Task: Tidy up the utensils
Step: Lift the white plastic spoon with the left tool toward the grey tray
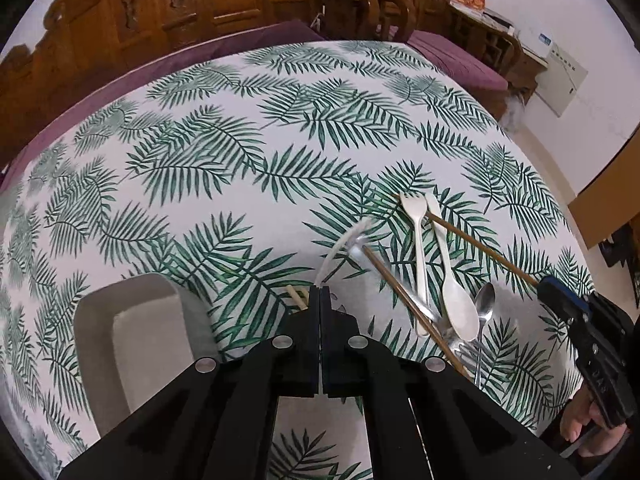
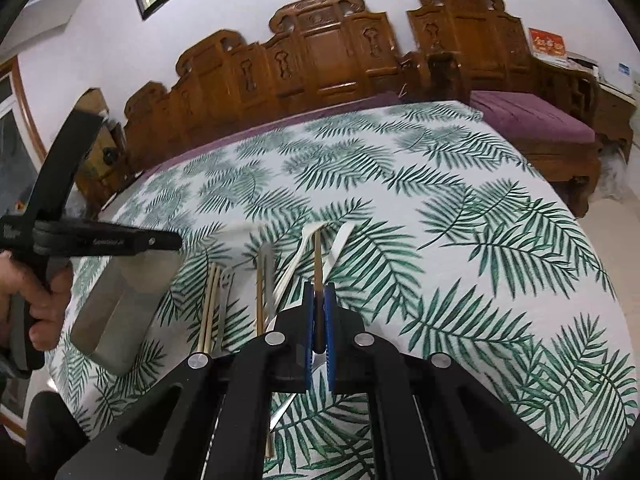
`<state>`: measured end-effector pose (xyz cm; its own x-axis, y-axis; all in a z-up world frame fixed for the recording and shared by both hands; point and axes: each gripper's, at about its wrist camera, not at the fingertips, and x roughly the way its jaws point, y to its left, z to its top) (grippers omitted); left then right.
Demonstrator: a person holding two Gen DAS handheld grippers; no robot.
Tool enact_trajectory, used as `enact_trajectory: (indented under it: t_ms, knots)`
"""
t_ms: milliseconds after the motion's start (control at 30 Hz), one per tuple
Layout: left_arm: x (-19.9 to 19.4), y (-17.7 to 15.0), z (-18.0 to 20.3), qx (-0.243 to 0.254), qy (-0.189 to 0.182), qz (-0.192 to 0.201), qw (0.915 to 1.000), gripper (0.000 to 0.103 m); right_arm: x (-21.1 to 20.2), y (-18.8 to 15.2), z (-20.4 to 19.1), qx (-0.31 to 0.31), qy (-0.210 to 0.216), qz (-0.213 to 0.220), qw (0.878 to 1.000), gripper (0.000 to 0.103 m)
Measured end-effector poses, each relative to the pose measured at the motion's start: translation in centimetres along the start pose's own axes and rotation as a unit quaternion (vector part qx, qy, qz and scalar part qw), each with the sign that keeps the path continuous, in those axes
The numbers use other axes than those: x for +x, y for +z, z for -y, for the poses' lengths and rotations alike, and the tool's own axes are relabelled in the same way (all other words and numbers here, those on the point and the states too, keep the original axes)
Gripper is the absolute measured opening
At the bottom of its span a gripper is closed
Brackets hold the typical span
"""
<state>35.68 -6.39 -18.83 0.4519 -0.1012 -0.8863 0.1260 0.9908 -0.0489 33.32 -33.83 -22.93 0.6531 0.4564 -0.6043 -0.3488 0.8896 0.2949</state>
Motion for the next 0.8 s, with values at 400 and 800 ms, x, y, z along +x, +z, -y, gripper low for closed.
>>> enact_trajectory:
  t_ms: [400,800]
  knots:
    - [0.1,-0.3,-0.6,0.015,0.013,-0.009,0.9998,0.0,-1.1,0.3,-0.5,-0.003,-0.006,0.022,1.0,0.006]
    - [7.1,0.3,-0.1,0.099,0.065,-0.114,0.9864,0.025,-1.3,1.0,0.2,0.014,0.008,0.033,0.999,0.006]
